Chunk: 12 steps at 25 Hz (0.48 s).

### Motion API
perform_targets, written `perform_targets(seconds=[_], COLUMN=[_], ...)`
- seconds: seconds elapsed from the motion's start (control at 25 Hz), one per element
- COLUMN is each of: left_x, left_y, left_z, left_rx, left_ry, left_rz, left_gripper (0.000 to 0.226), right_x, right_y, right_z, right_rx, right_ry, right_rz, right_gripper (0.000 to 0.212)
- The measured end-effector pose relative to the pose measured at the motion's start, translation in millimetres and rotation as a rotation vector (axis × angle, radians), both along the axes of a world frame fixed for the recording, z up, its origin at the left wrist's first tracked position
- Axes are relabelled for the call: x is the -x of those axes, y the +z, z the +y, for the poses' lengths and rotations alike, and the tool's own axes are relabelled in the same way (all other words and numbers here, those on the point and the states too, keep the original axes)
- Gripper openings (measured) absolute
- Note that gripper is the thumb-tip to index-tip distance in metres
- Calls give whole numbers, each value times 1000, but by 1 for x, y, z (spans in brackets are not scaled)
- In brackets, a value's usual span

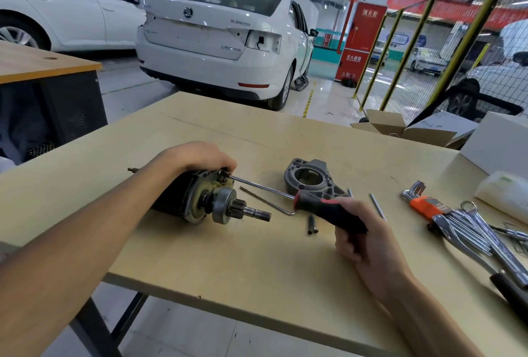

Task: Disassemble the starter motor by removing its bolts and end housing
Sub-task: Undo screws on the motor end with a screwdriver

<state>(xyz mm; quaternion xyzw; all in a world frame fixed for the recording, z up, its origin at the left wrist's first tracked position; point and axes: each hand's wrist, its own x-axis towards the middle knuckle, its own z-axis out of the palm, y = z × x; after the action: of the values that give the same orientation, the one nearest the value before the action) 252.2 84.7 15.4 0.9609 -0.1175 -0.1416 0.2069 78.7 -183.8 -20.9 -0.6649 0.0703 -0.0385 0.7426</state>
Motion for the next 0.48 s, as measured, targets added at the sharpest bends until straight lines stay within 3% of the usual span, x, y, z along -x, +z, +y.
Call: perform_targets(seconds=[0.16,0.32,0.44,0.48], left_x=[3,2,1,0], left_y=[1,1,0,0], left_z=[-2,-2,-1,0], left_rx=[-10,-12,6,30], left_ry=[22,27,13,-4], left_rz=[-129,-179,-153,-138], left_gripper=[35,43,41,39], right_x=[1,2,1,0], right_y=[1,2,2,2], right_z=[3,0,-2,-2], right_rx=[-62,148,90,33], right_ry=[43,-28,7,21], right_rz=[-43,100,33,-4], right_gripper=[19,46,24,26])
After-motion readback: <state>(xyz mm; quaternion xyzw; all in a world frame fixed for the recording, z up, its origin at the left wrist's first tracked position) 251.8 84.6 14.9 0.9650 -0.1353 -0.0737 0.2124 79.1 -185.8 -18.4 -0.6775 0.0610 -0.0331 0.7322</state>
